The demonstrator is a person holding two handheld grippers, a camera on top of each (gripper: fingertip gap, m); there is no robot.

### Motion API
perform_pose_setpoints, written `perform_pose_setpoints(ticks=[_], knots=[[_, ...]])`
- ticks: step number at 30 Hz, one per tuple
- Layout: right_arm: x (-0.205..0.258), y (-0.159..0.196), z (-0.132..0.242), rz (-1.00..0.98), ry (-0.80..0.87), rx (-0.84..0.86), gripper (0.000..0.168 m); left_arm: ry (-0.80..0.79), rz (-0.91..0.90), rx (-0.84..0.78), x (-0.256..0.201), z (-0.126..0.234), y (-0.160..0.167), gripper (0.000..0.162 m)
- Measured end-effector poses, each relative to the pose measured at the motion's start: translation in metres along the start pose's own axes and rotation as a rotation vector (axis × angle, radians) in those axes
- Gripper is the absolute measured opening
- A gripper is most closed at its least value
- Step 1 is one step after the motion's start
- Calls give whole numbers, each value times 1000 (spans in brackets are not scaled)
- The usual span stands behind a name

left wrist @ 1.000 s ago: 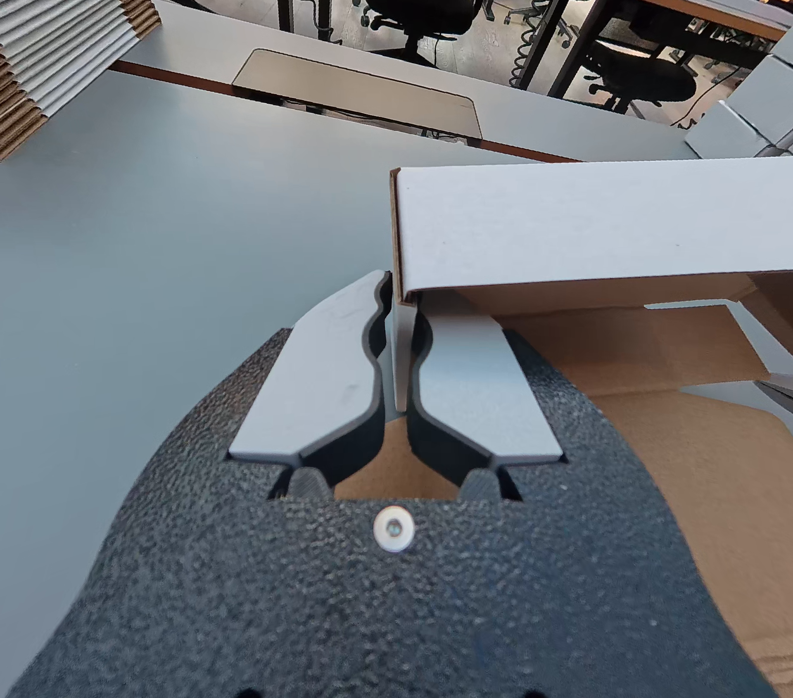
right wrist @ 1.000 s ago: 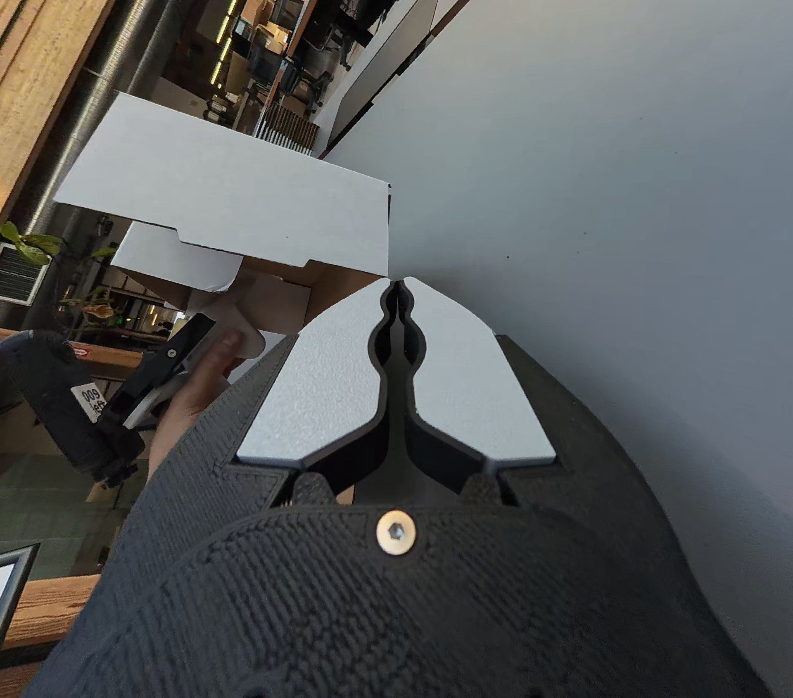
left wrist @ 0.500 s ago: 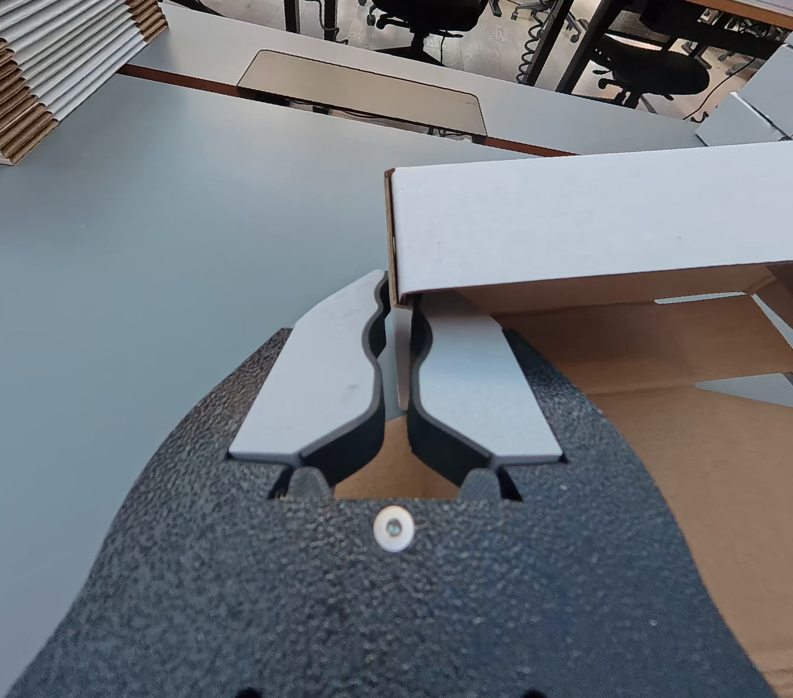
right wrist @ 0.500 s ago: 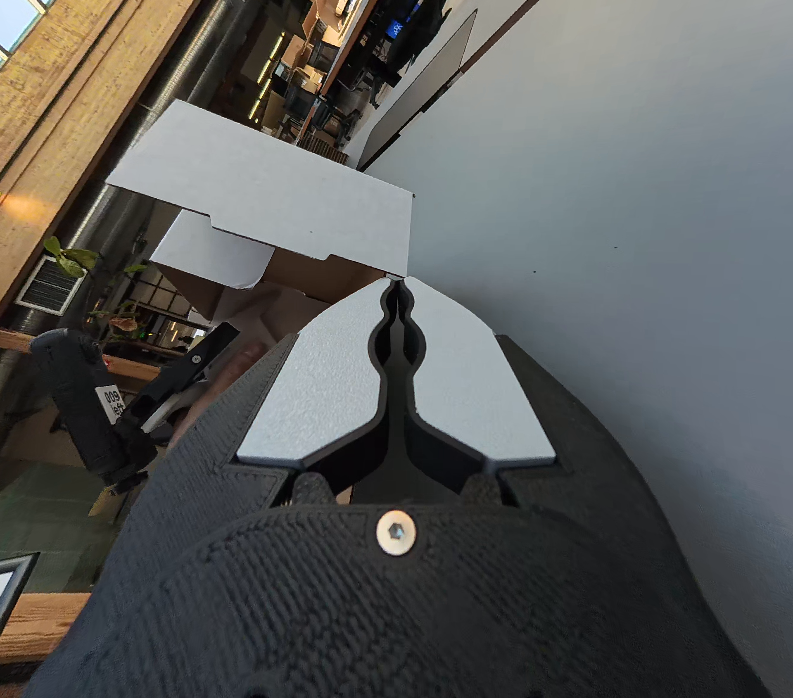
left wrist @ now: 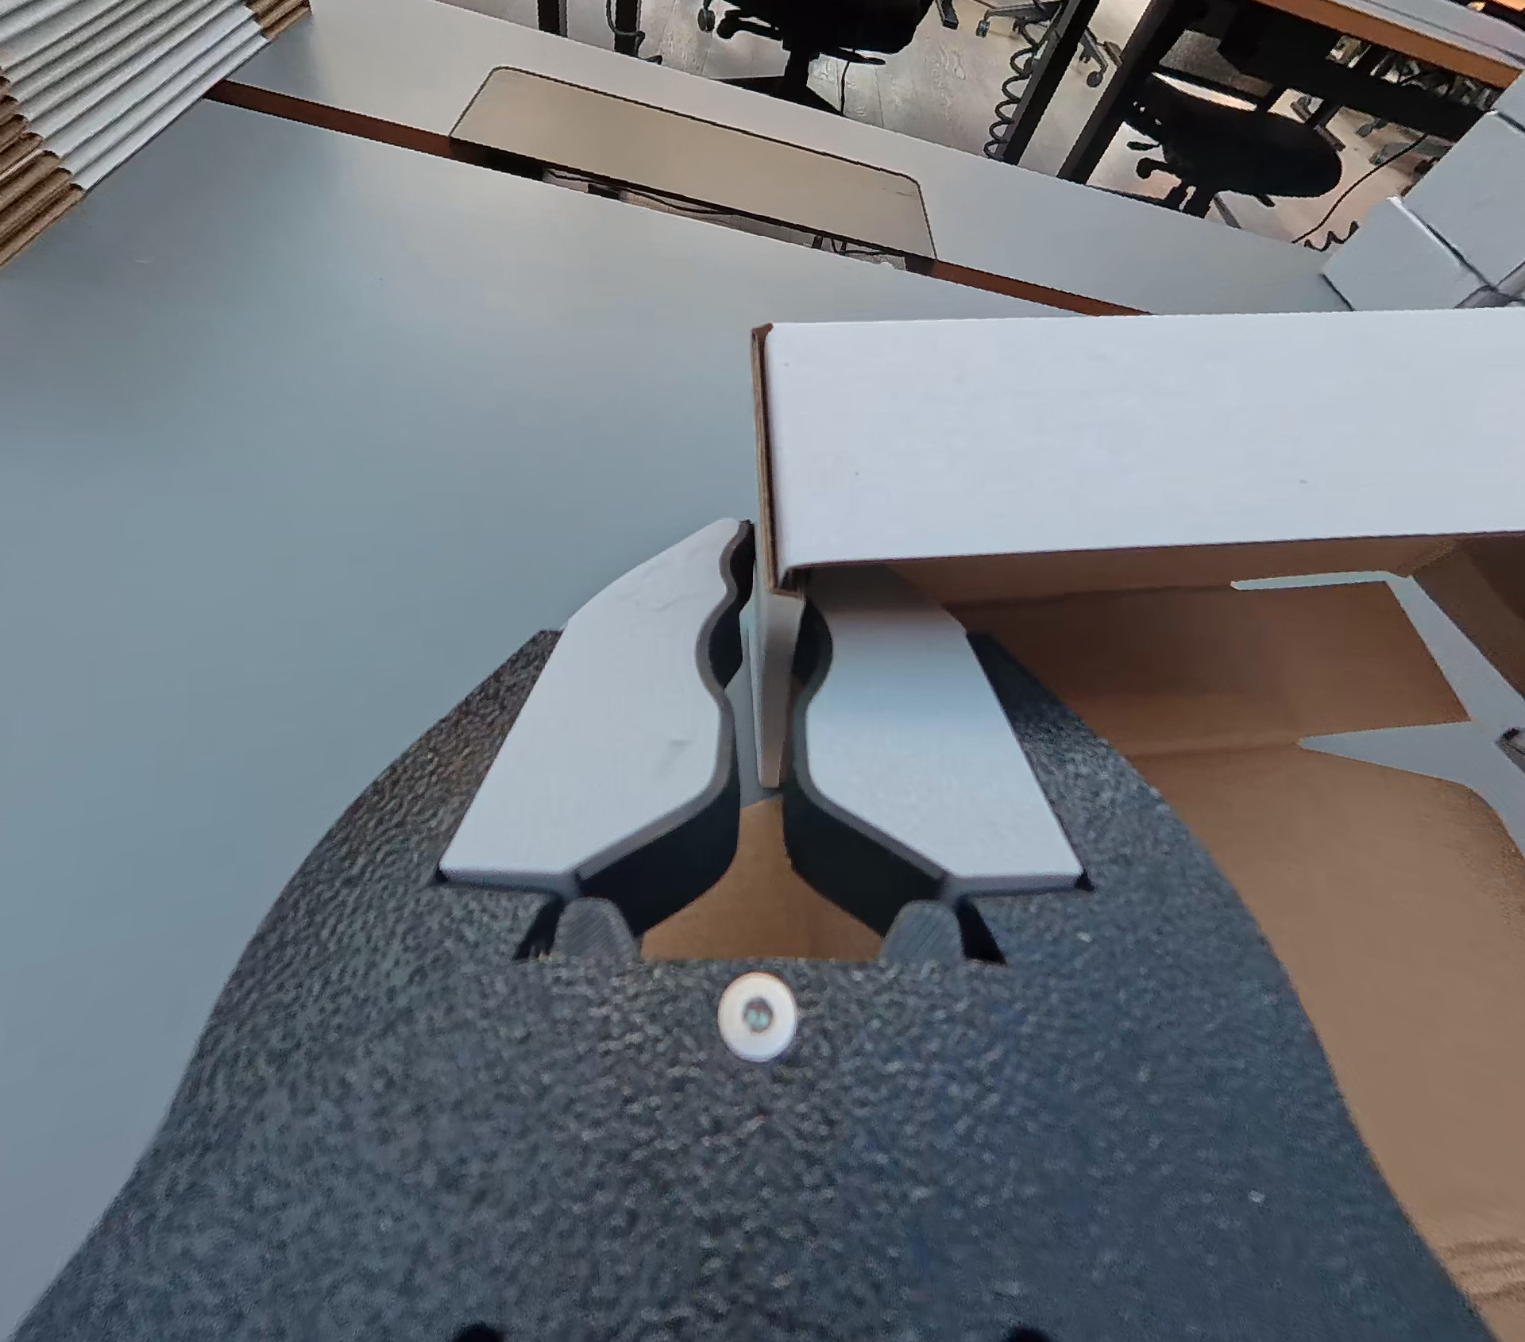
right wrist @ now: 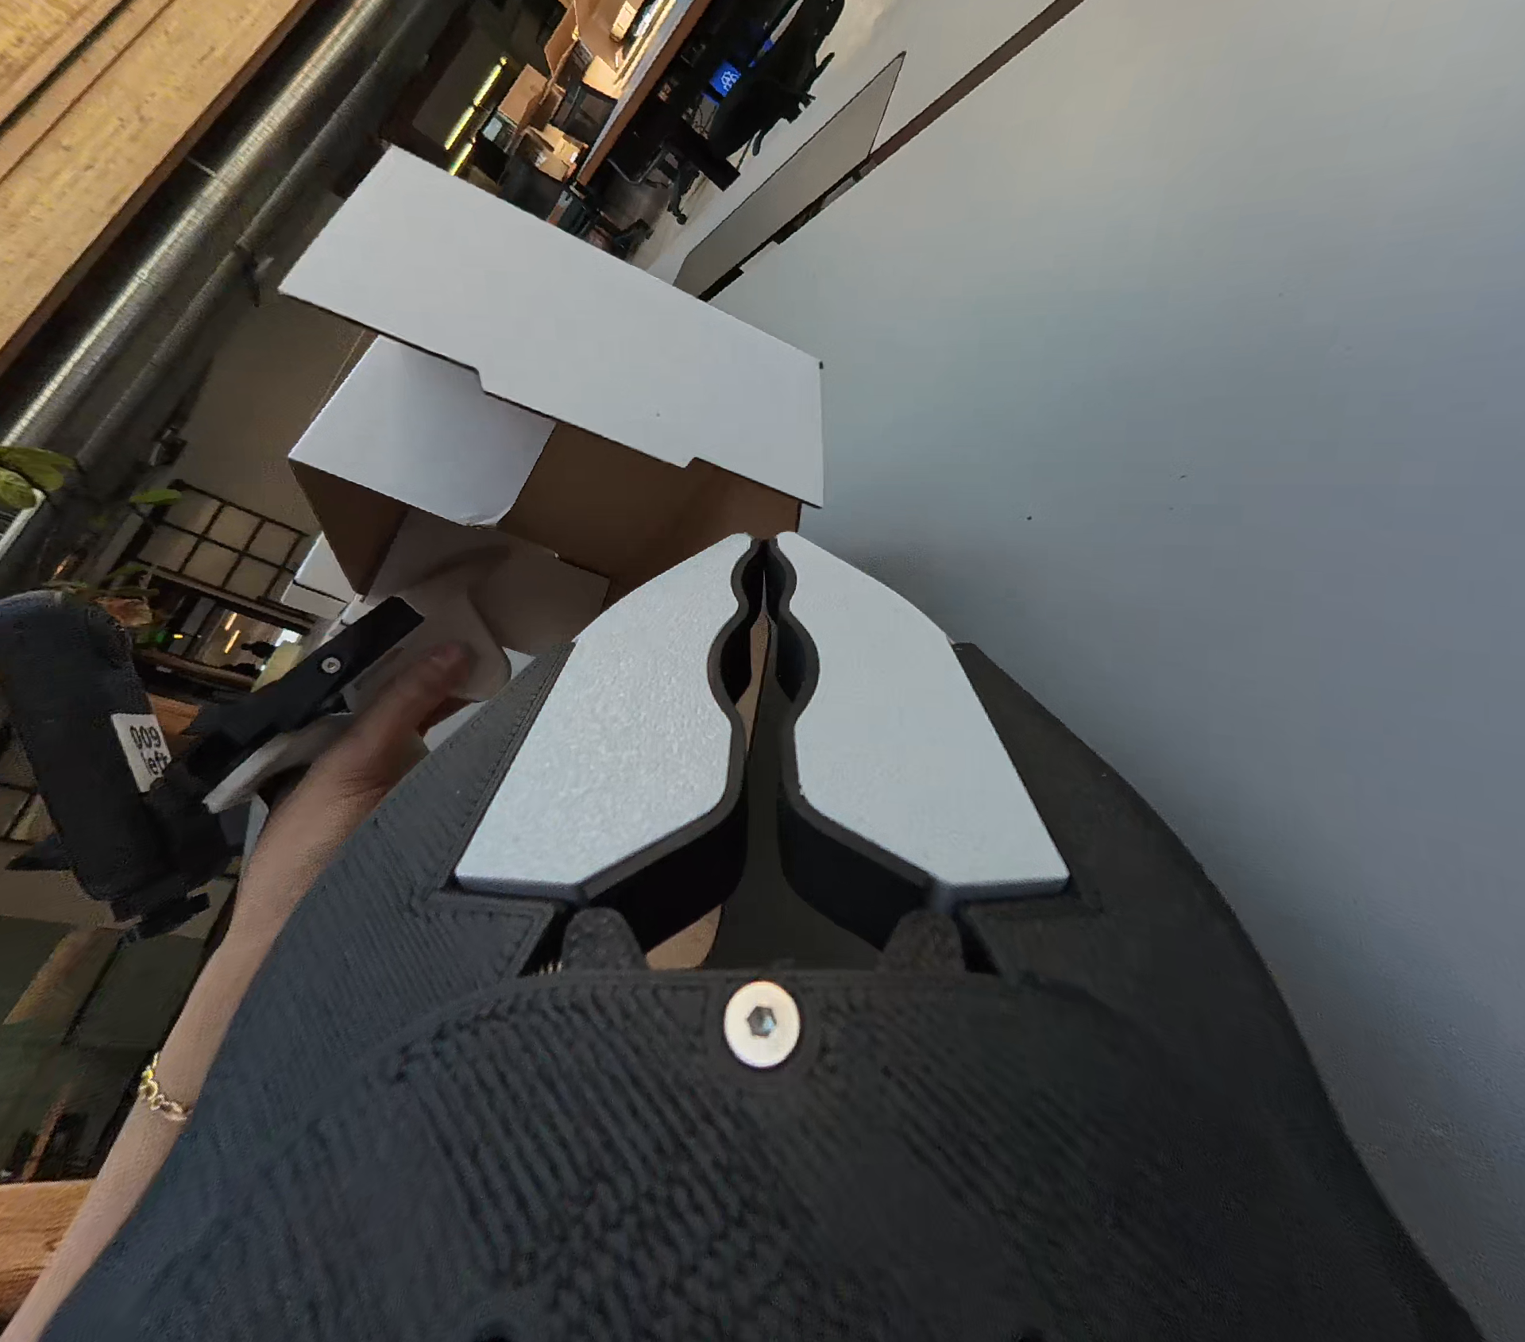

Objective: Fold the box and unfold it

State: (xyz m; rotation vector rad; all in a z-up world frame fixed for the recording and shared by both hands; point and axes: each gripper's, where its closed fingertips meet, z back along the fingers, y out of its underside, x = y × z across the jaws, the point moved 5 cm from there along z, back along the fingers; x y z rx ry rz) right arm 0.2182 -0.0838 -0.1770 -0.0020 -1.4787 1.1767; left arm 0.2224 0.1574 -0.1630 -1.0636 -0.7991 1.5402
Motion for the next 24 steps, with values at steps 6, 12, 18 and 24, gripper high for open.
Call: perform_pose_setpoints(ticks=[6,12,18,24], knots=[[16,-14,7,311,56,-46,0,12,-13,3,-2,0,0,6],[6,-53,1,414,155,-80,0,47,-28,-6,-5,2,0,6],[-11,-47,-5,408,170,35,0,29,-51,22,-7,-1,2,5],[-7,-15,1,396,151,147,0,-29,-47,12,-3,-1,1,6]])
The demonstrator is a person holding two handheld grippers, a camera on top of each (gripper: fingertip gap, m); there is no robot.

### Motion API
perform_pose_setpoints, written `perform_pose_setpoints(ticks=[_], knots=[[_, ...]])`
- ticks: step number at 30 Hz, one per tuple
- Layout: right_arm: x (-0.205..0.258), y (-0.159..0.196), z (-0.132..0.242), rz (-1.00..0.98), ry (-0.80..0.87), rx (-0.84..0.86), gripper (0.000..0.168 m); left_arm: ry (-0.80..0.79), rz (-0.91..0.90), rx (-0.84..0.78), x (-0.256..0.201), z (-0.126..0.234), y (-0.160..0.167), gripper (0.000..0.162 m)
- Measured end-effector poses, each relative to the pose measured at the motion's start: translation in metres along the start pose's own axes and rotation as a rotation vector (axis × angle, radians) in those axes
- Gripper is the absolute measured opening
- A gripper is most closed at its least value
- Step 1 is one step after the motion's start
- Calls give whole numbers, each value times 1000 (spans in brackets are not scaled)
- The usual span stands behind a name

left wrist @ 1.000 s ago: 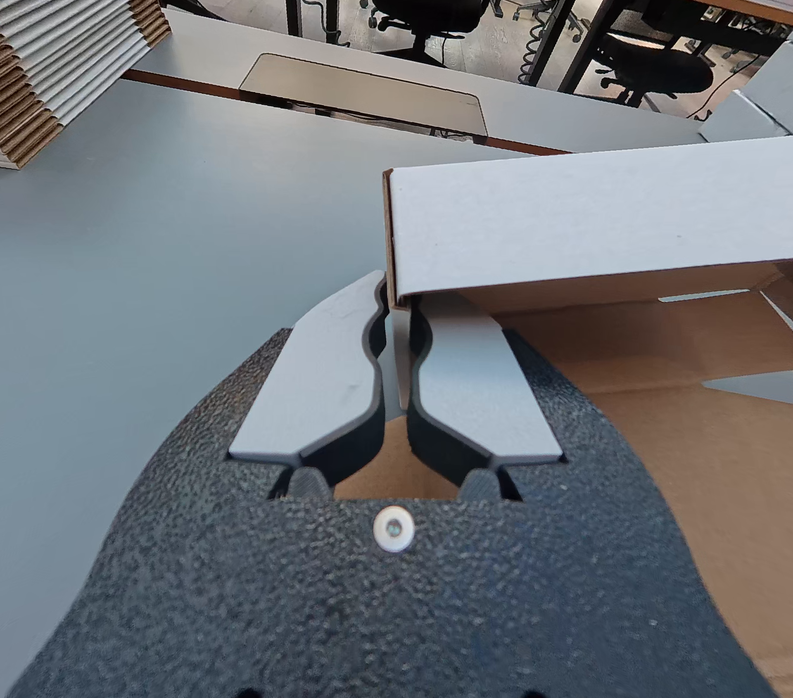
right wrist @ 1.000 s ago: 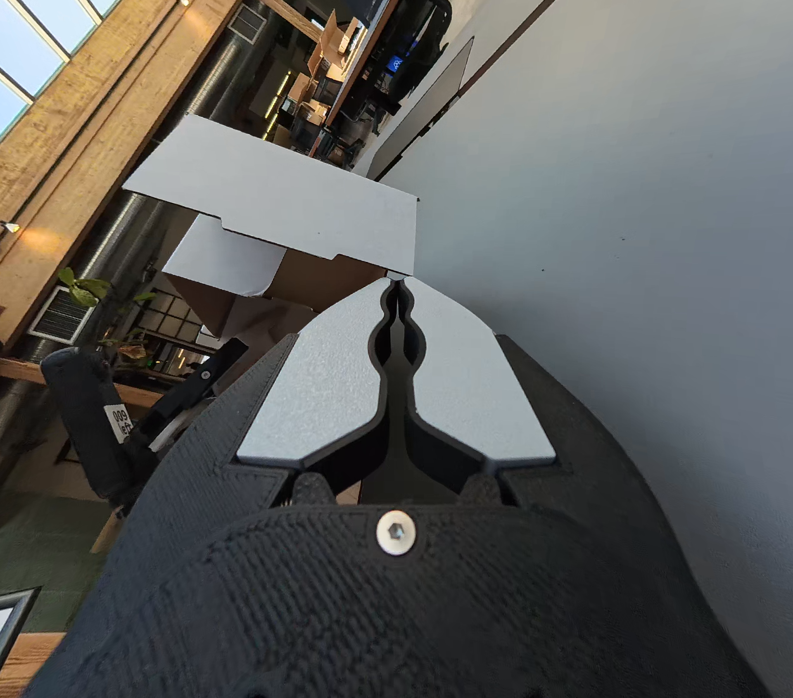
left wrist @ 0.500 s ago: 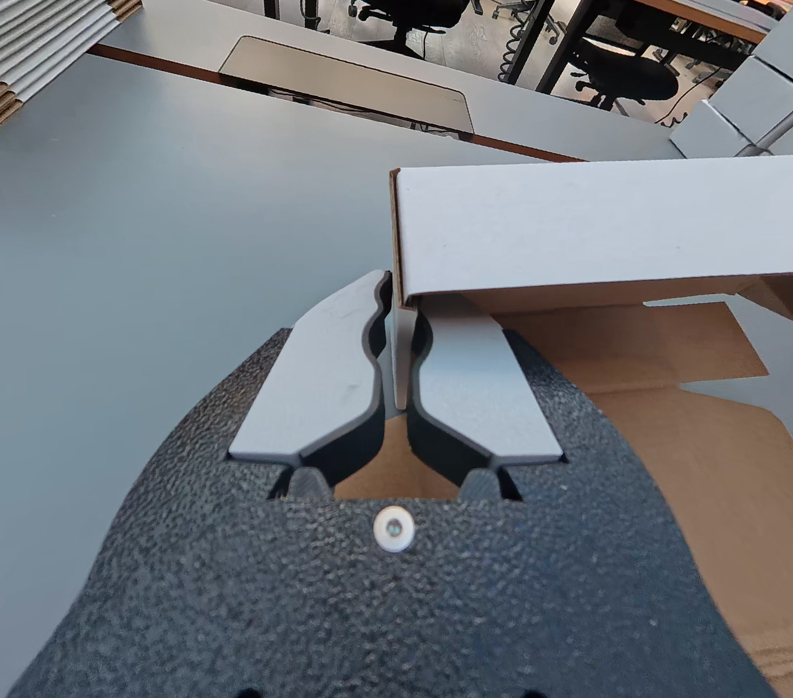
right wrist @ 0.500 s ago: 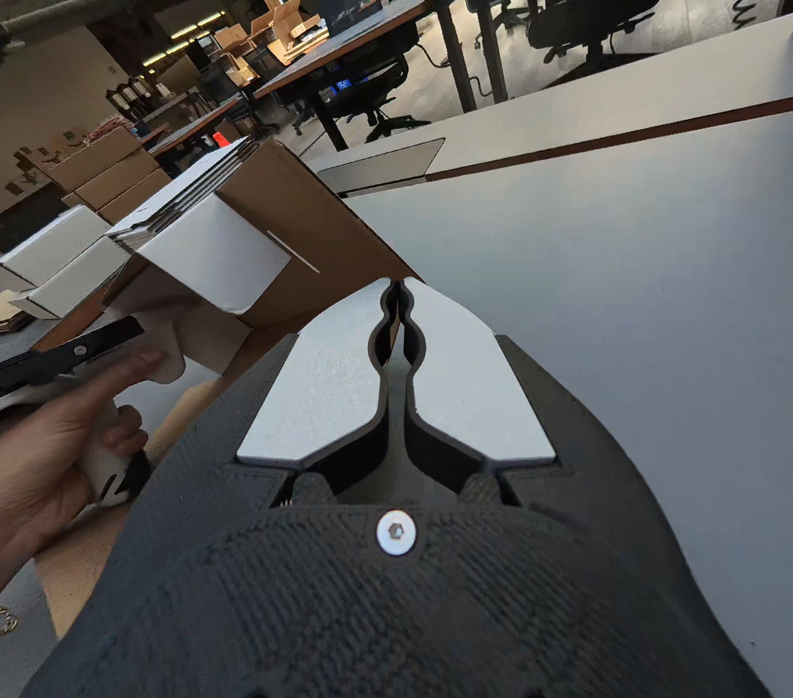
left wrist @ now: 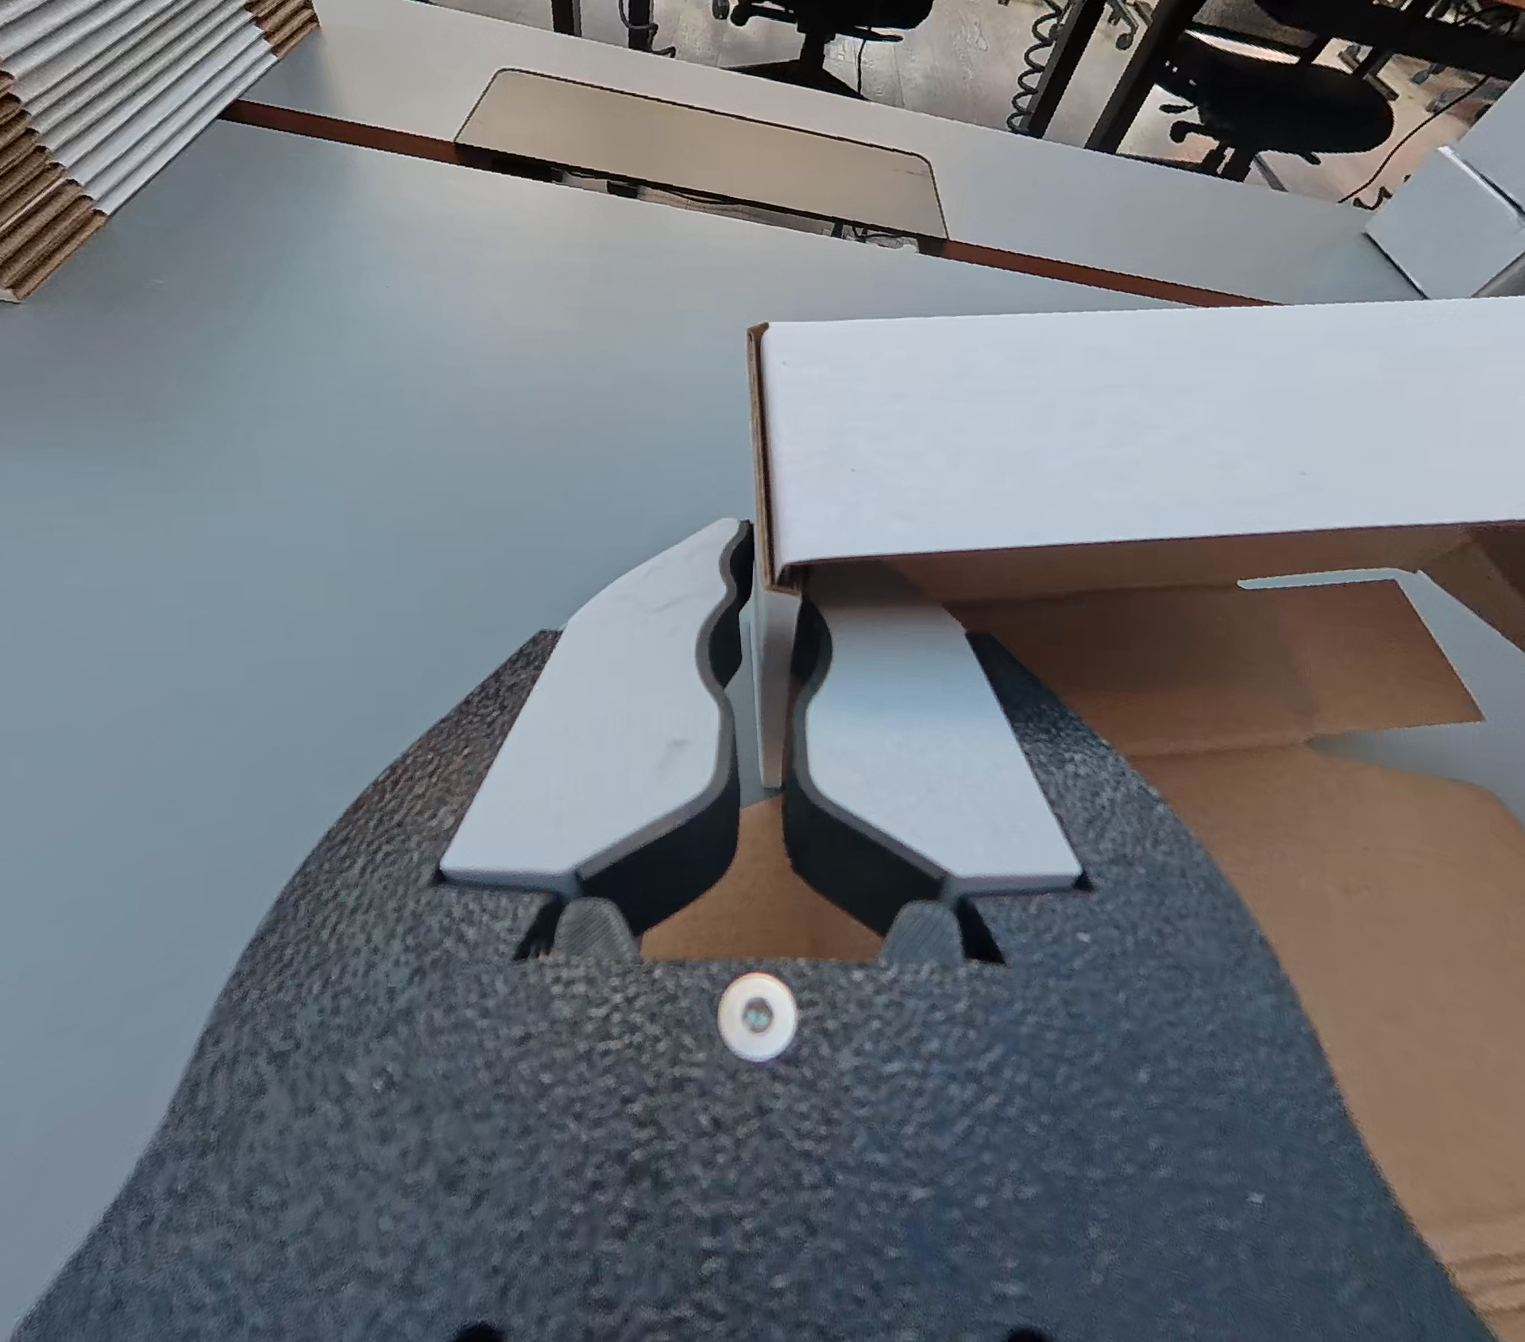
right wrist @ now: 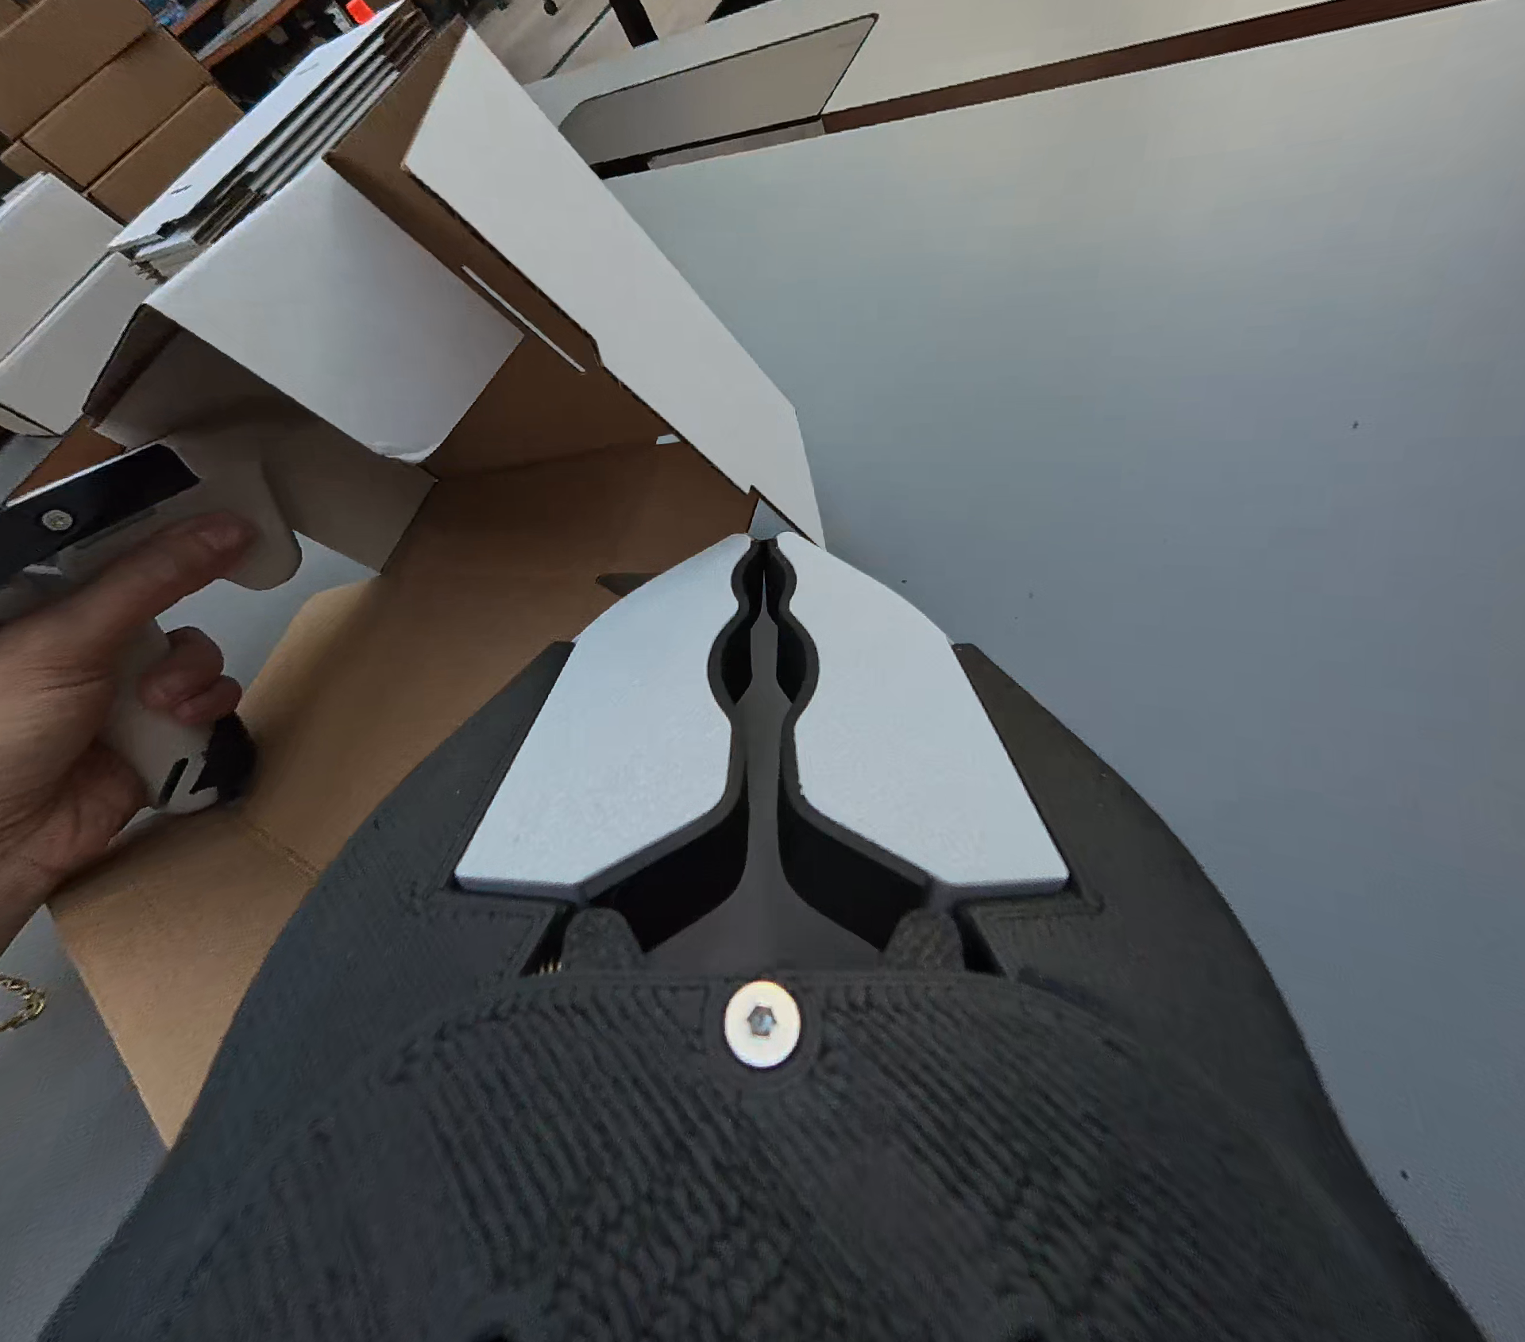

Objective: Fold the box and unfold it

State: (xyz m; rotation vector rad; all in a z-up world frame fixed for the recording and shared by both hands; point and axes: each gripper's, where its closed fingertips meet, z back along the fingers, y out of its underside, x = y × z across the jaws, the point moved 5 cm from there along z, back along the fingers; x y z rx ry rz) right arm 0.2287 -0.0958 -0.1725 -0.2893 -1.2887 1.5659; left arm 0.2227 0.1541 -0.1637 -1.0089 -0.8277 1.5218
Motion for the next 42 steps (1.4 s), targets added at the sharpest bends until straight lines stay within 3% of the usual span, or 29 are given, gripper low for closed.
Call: perform_pose_setpoints(ticks=[4,15,25,36,42], knots=[[2,9,-5,-56,-5,69,0,-7,23,-14,3,1,-1,6],[1,10,-16,-325,-103,8,0,14,34,-27,3,3,-1,6],[10,1,-6,-268,-164,-109,0,7,6,-32,0,4,-2,5],[29,-1,-7,123,-52,-45,0,8,-71,-22,-8,3,0,6],[52,-1,-14,633,155,-49,0,16,-31,1,-6,1,1,6]])
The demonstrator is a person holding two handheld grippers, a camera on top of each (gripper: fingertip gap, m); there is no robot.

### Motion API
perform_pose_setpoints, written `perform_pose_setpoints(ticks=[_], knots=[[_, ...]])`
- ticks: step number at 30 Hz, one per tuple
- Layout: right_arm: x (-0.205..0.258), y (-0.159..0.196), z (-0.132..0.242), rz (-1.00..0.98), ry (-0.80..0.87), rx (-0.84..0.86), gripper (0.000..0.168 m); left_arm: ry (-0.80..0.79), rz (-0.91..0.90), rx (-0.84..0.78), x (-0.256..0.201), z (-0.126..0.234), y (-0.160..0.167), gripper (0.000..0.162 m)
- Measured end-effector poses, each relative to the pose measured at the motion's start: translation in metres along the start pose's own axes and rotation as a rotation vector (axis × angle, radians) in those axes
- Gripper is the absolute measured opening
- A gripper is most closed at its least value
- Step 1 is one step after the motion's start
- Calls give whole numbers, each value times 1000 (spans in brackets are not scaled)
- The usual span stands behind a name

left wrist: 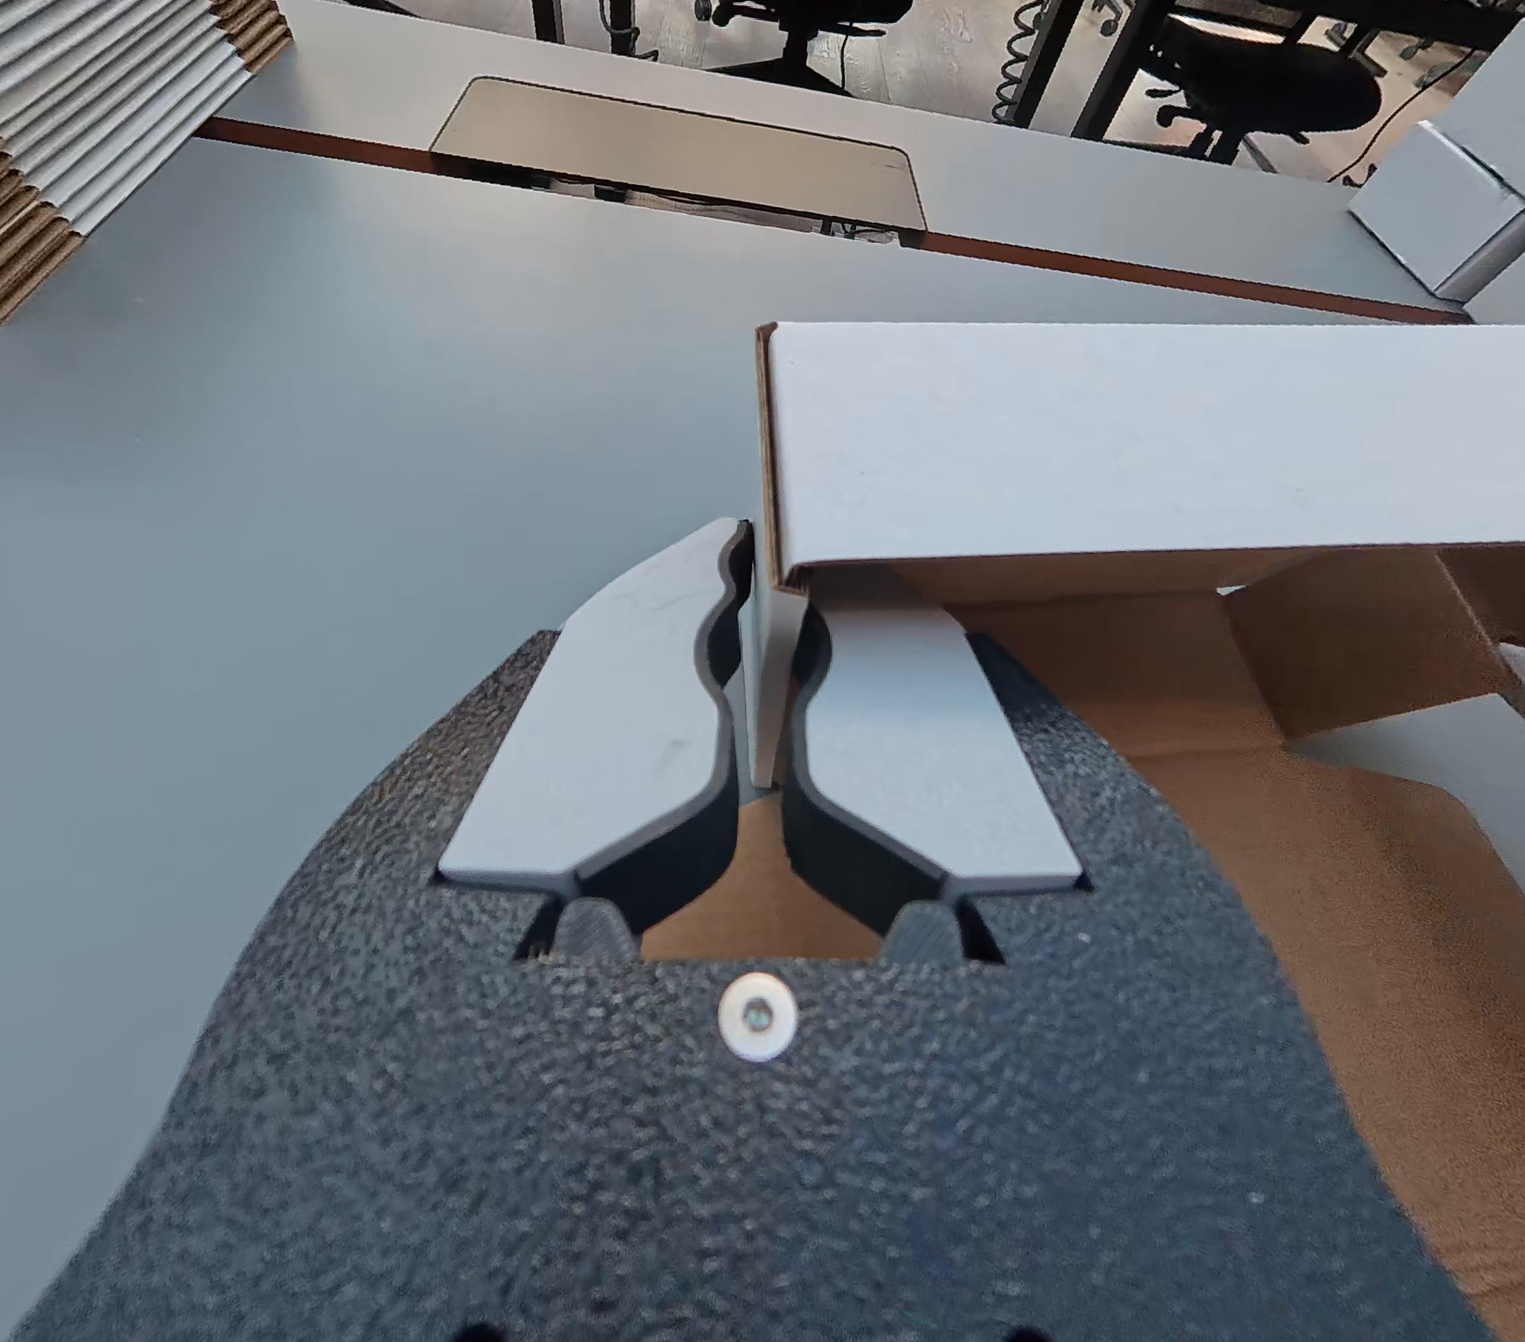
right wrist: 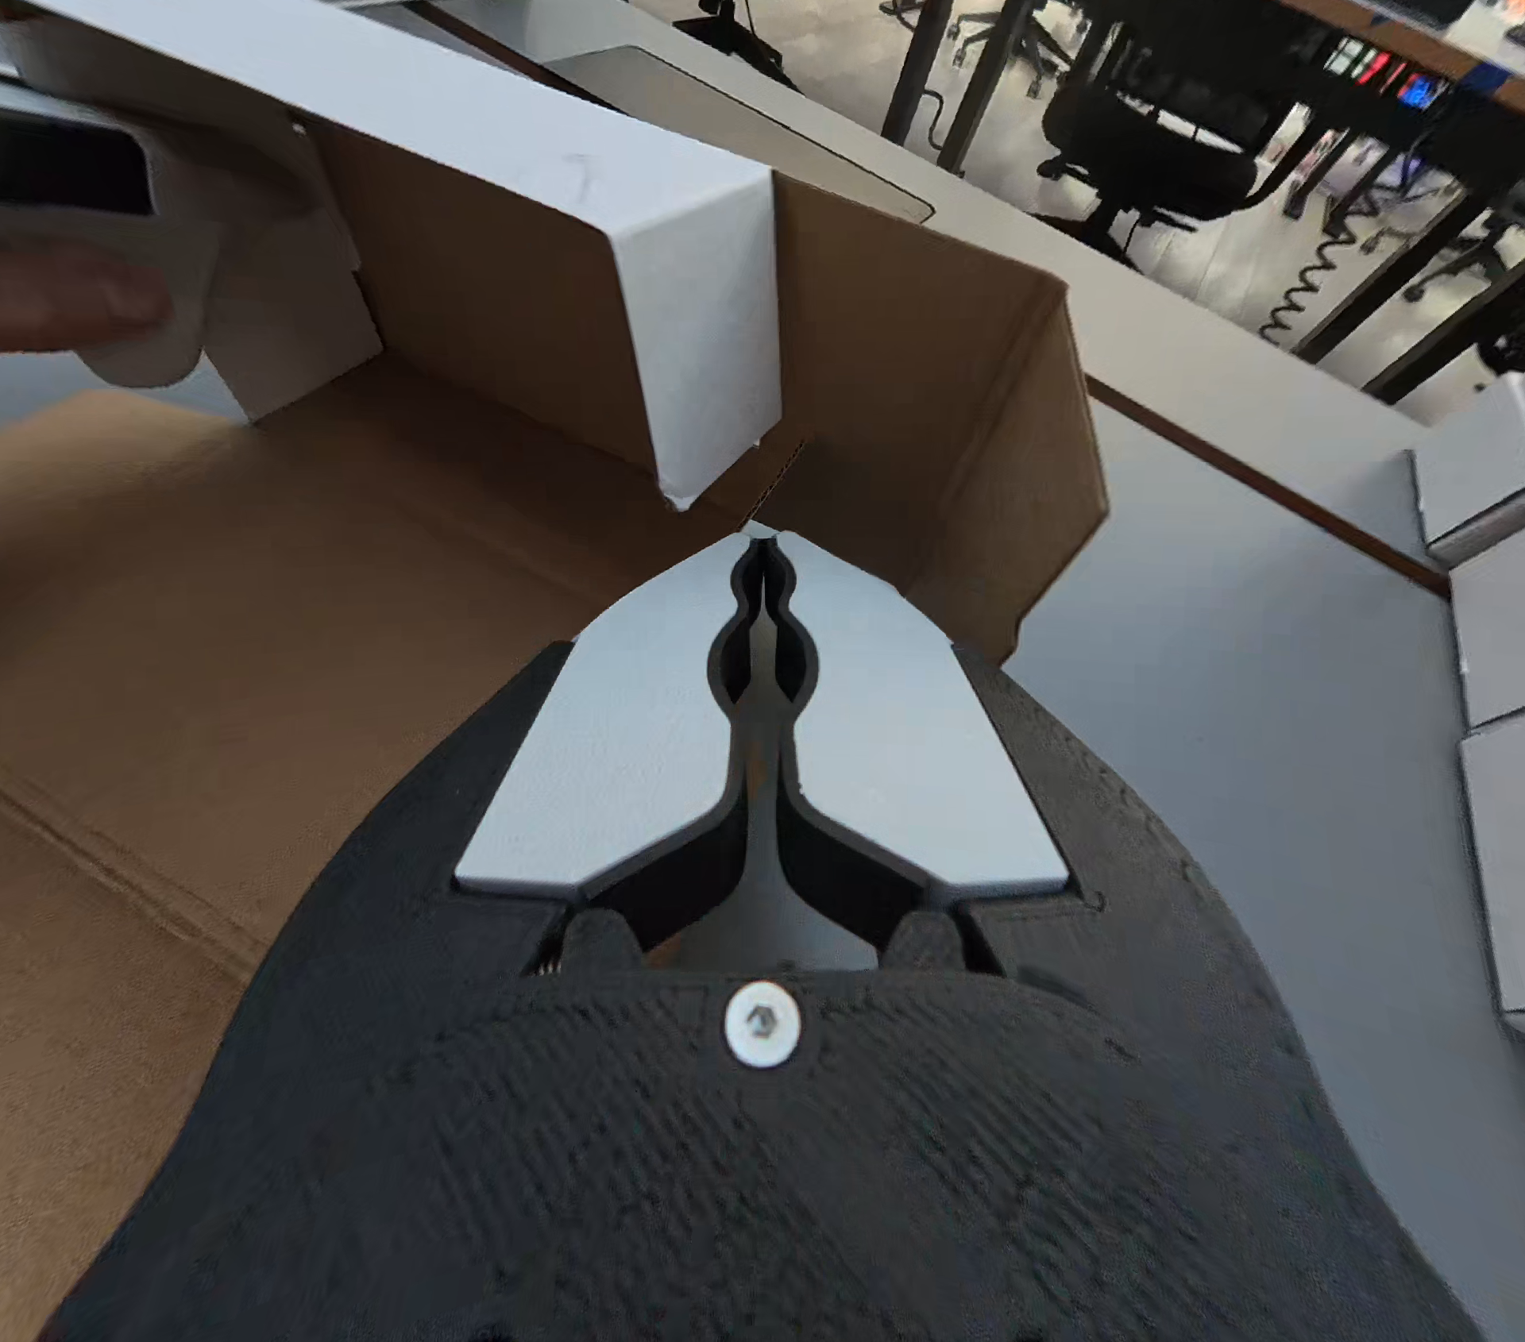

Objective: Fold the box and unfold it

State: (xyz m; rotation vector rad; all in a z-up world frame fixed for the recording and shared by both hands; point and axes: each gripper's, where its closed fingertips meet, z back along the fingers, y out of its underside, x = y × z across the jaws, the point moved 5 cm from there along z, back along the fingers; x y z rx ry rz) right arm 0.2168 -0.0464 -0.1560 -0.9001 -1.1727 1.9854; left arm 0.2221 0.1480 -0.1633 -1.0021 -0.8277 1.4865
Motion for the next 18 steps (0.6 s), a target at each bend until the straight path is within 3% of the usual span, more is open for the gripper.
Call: perform_pose_setpoints(ticks=[7,12,15,18], knots=[[37,-2,-20,687,70,61,0,2,-25,3,-6,-1,0,7],[58,19,-37,1108,45,184,0,16,-53,8,-9,-1,1,6],[61,21,-41,1224,23,244,0,-2,-79,8,-11,-1,1,6],[61,21,-42,1179,13,255,0,3,-75,10,-11,-1,1,6]])
